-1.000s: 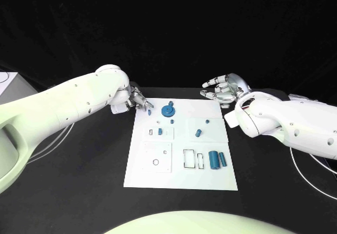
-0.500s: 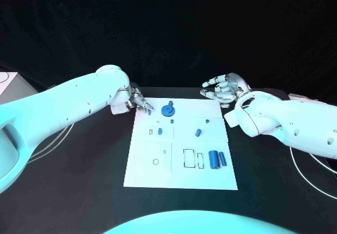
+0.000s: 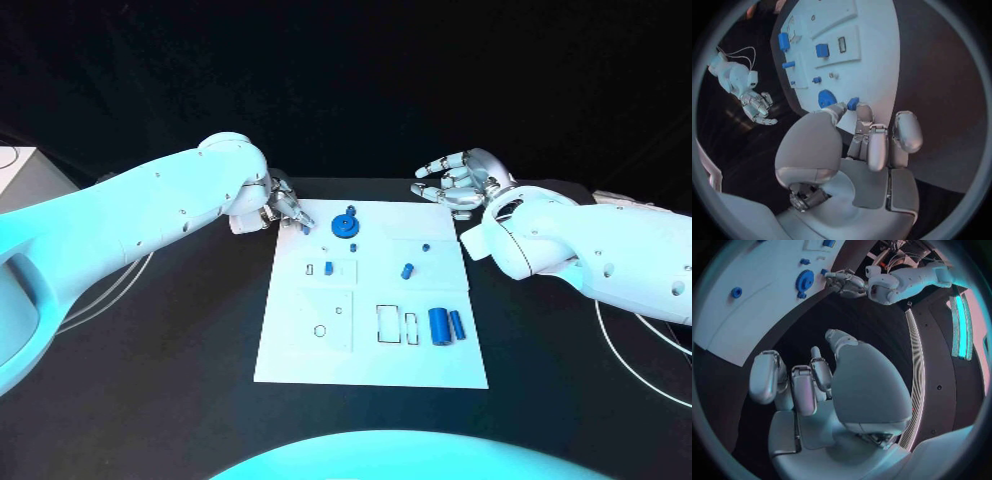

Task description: Assemble the parts on the task board

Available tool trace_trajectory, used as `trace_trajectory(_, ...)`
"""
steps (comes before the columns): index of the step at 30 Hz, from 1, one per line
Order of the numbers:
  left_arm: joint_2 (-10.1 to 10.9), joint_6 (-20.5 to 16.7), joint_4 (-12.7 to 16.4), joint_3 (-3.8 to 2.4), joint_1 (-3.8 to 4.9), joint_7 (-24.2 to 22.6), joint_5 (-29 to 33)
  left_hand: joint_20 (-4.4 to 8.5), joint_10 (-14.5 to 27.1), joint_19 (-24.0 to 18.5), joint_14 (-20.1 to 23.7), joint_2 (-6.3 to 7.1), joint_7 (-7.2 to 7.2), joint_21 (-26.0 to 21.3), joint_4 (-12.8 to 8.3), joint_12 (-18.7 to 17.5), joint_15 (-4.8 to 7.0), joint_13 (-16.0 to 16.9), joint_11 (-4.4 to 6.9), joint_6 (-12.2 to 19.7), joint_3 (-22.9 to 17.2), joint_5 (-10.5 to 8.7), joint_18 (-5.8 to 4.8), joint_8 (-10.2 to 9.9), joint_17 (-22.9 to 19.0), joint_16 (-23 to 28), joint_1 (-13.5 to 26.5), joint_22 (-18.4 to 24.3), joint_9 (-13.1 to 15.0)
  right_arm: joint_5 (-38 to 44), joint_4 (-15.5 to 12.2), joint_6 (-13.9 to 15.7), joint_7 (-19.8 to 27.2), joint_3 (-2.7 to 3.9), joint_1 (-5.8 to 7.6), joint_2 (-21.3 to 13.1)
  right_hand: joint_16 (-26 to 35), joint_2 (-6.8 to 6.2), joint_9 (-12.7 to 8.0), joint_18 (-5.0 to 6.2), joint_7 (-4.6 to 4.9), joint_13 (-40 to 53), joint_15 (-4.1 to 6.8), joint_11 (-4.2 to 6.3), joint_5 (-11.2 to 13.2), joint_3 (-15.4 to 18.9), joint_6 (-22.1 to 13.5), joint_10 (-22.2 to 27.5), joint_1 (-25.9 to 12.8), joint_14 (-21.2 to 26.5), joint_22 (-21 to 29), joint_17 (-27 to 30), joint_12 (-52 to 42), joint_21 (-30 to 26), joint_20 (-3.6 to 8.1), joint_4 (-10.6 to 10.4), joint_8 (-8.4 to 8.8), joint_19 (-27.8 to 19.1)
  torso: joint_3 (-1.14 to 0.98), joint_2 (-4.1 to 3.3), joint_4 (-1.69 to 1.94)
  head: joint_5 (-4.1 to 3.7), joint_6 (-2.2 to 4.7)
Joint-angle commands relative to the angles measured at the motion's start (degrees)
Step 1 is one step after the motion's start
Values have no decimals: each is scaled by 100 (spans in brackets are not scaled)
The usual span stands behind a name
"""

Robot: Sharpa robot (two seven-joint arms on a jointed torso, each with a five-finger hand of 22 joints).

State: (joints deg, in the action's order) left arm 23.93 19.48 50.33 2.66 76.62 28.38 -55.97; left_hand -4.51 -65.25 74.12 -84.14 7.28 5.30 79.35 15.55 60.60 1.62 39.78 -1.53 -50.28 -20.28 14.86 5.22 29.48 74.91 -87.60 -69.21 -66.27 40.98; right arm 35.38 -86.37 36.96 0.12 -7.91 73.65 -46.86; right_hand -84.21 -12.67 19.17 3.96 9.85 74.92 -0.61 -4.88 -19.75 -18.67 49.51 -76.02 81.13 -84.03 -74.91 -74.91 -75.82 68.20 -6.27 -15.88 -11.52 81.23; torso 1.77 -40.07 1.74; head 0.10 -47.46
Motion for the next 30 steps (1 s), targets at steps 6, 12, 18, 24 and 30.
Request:
trace_trajectory(6, -12, 72, 16, -1, 1, -161, 128, 41, 13, 10, -393, -175, -35, 47, -148, 14, 75, -20, 72, -29, -337, -20, -9, 25, 1042, -47, -470, -28, 23, 46, 6, -73, 62, 1, -1, 10, 27, 6, 7, 83, 4, 176, 24, -2, -26, -39, -56, 27, -48, -239, -33, -195, 21, -14, 11, -3, -24, -32, -1, 2, 0, -2, -14)
trace_trajectory(12, 4, 9, 22, -1, 1, -199, 212, 63, -47, 20, -413, -157, -35, 65, -540, -22, 90, -40, 90, 11, -1174, -20, -14, 141, 1088, -69, -762, -66, 179, 46, 12, -77, 62, 1, -1, 12, 28, 6, 11, 82, 3, 181, 25, -2, -32, -59, -63, 19, -54, -239, -35, -197, 11, -13, 12, 4, -36, -28, 0, 5, 0, -3, -18)
trace_trajectory(18, 34, -123, 30, -1, 0, -212, 320, 58, -127, 46, -426, 36, -27, 100, -938, -11, 88, -38, 84, 44, -2167, -14, -22, 358, 1115, -82, -383, -122, 475, 46, 18, -84, 60, 1, -2, 12, 28, 6, 11, 82, 3, 181, 25, -2, -32, -59, -63, 19, -54, -239, -35, -197, 11, -13, 12, 4, -36, -28, -1, 8, 2, 0, -11)
trace_trajectory(24, 129, -252, 166, -1, 1, -198, 439, 68, -173, 59, -436, 96, -35, 116, -1148, 29, 99, 11, 96, 20, -2491, 14, -24, 416, 1135, -91, -190, -145, 562, 46, 28, -99, 51, 1, -2, 9, 29, 6, 12, 83, 3, 181, 25, -2, -35, -63, -64, 18, -57, -239, -31, -197, 9, -19, 12, 5, -40, -29, -2, 21, 7, 6, -5)
trace_trajectory(30, 377, -472, 601, 5, 2, -122, 680, 99, -320, 147, -495, 210, -75, 184, -1446, 127, 135, 128, 134, -89, -2956, 136, -47, 495, 1271, -146, 166, -268, 652, 46, 44, -113, 44, 1, -3, 1, 28, 8, 13, 84, 4, 181, 25, -2, -38, -67, -65, 17, -63, -240, -28, -199, 8, -23, 12, 3, -42, -30, -3, 46, 28, 10, -12)
